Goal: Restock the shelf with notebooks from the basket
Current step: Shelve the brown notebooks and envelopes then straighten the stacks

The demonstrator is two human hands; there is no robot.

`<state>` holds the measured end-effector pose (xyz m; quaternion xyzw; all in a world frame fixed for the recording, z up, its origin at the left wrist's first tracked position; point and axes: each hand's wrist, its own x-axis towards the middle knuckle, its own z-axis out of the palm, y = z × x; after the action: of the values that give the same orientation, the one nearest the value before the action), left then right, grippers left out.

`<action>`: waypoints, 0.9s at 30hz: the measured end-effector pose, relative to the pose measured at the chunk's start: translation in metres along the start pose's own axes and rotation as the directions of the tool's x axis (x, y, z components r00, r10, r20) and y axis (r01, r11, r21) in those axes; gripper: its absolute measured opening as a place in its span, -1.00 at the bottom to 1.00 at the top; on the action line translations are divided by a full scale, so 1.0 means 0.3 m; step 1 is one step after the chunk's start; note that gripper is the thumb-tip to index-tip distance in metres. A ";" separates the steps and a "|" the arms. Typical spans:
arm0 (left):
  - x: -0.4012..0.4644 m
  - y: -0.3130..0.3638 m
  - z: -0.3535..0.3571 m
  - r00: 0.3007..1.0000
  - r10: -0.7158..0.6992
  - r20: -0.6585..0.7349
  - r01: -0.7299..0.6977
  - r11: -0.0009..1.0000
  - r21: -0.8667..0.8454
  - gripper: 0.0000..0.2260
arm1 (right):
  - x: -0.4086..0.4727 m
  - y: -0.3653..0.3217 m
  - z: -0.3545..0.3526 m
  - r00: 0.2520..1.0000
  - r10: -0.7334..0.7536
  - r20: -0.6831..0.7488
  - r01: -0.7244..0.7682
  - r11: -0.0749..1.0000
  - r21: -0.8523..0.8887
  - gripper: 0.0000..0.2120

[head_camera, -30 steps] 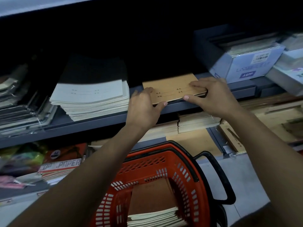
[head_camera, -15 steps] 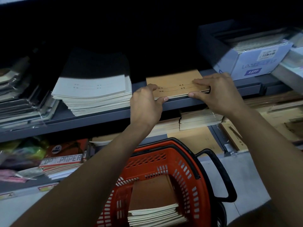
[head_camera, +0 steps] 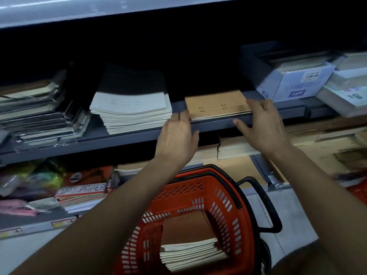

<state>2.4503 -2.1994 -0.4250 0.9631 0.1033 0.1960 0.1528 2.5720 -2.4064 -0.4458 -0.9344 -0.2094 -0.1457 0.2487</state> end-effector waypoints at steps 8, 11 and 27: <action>-0.178 -0.103 -0.104 0.998 -0.065 0.011 0.065 0.996 0.067 -0.54 | -0.214 -0.134 0.007 0.996 -0.041 0.078 0.045 0.998 -0.051 -0.43; -0.259 -0.154 -0.119 0.995 -0.100 0.023 0.098 0.992 0.077 -0.60 | -0.299 -0.160 0.035 0.985 -0.044 0.166 0.056 0.996 -0.064 -0.44; -0.651 -0.370 0.119 0.832 -0.417 0.367 0.428 0.902 0.054 -0.69 | -0.656 -0.155 0.351 0.713 0.236 0.660 -0.217 0.970 -0.112 -0.78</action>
<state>2.2734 -2.1555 -0.5610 0.9333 0.2798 -0.0260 0.2234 2.3970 -2.3770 -0.5890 -0.9458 -0.1666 0.2279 0.1608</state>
